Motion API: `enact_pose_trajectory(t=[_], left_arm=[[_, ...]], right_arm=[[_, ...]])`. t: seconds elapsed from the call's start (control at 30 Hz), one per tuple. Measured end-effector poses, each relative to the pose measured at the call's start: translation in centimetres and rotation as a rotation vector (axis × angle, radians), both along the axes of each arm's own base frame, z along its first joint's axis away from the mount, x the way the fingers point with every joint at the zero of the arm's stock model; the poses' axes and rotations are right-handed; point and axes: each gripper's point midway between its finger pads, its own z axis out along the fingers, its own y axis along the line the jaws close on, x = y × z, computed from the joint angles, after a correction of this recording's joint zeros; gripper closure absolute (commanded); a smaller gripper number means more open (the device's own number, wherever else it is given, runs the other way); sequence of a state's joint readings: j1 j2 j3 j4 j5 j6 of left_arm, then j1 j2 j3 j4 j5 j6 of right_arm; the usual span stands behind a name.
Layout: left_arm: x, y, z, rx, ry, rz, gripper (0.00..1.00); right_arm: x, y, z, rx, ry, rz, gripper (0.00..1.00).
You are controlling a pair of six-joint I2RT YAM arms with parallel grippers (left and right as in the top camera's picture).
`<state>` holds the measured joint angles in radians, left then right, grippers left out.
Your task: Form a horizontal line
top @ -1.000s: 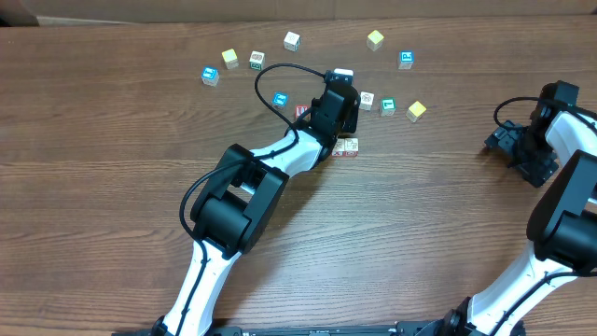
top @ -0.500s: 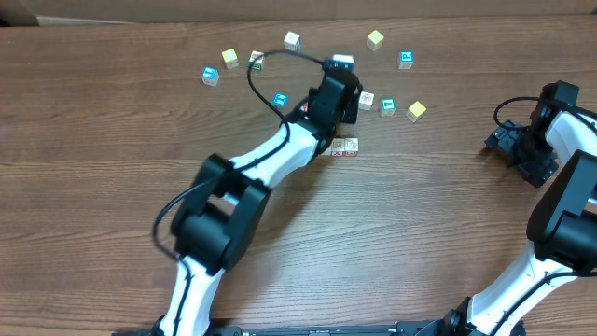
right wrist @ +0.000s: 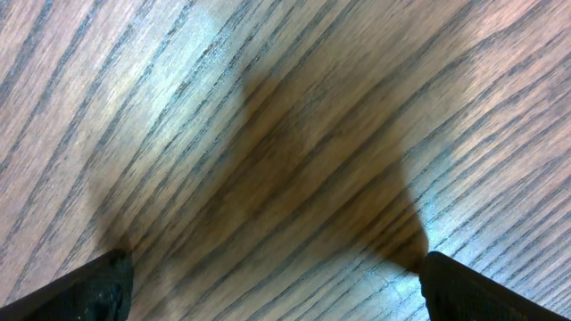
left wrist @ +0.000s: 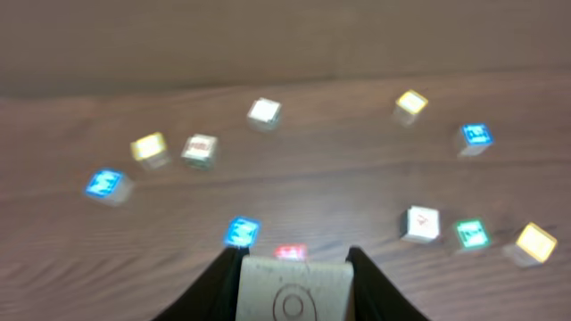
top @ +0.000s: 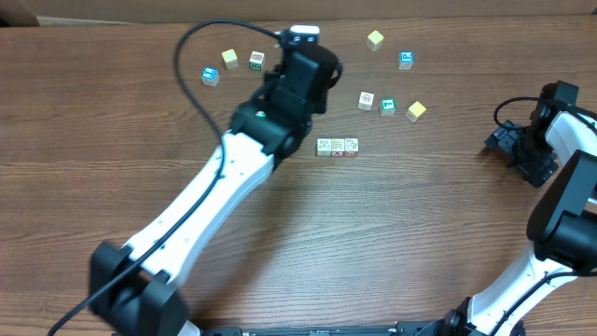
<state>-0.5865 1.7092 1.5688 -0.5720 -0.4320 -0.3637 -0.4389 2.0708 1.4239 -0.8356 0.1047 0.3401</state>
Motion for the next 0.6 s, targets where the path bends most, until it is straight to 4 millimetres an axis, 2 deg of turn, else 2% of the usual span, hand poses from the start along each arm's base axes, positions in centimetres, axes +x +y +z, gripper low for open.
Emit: enact_pose_trajectory(t=[0.1,0.2,0.27,0.37,0.6], left_arm=[[-1.2,3.1,-0.4,0.017,0.070,0.071,0.70],[-2.0,5.7,-2.5,0.015,0.178,0.139,0.70],[-2.0,6.5,-4.0,0.001,0.238,0.160,0.69],[-1.7,6.5,-6.9,-0.024,0.321,0.167,0.69],[-1.6,4.4,-15.5,-0.009,0.515,0.159,0.68]], right_arm=[[0.0,0.0,0.0,-0.001,0.000,0.000,0.00],[0.0,0.0,0.0,0.000,-0.001,0.000,0.00],[0.0,0.0,0.0,-0.001,-0.001,0.000,0.00],[0.0,0.0,0.0,0.000,0.000,0.000,0.00],[0.0,0.0,0.0,0.000,0.000,0.000,0.00]])
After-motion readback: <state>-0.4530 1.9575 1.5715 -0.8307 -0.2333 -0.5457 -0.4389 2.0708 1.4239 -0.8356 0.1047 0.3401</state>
